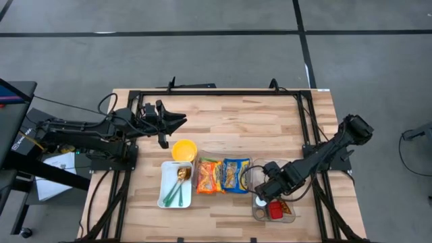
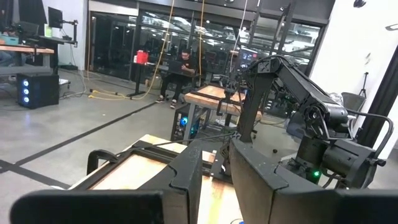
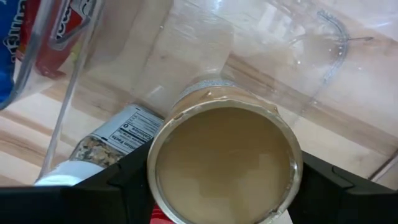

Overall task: Pick & Place Food Item
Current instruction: Put the golden seasoning bottle into the right transparent bin

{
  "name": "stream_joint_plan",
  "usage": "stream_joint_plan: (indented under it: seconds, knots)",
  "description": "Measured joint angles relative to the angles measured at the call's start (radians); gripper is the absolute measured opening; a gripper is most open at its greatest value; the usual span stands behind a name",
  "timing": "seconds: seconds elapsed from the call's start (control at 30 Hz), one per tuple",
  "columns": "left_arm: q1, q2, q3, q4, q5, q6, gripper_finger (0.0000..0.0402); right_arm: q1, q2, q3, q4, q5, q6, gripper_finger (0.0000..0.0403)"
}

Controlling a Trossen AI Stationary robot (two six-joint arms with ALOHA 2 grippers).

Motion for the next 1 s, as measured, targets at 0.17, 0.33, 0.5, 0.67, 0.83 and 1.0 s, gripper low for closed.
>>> stream_joint_plan:
  seconds: [0.17, 0.33, 0.5, 0.67, 0.83, 1.0]
  knots:
    - [0.0, 0.0, 0.0, 0.0, 0.0, 0.0, 0.0076, 0.0, 0.0, 0.0, 0.0, 0.016, 0.0, 0.0263]
    - [0.0, 0.0, 0.0, 0.0, 0.0, 0.0, 0.0076, 0.001, 0.0, 0.0, 0.001, 0.016, -0.013, 0.0268]
    - [0.0, 0.0, 0.0, 0.0, 0.0, 0.0, 0.0076, 0.002, 0.0, 0.0, 0.008, 0.016, -0.024, 0.0315]
    - [0.0, 0.0, 0.0, 0.0, 0.0, 0.0, 0.0076, 0.003, 0.0, 0.0, 0.027, 0.016, -0.025, 0.0348]
    - [0.0, 0.0, 0.0, 0.0, 0.0, -0.003, 0.0076, 0.007, -0.003, 0.008, 0.019, 0.025, -0.025, 0.0354]
    - [0.0, 0.0, 0.0, 0.0, 0.0, -0.003, 0.0076, 0.025, -0.009, 0.049, -0.039, 0.102, -0.019, 0.0352]
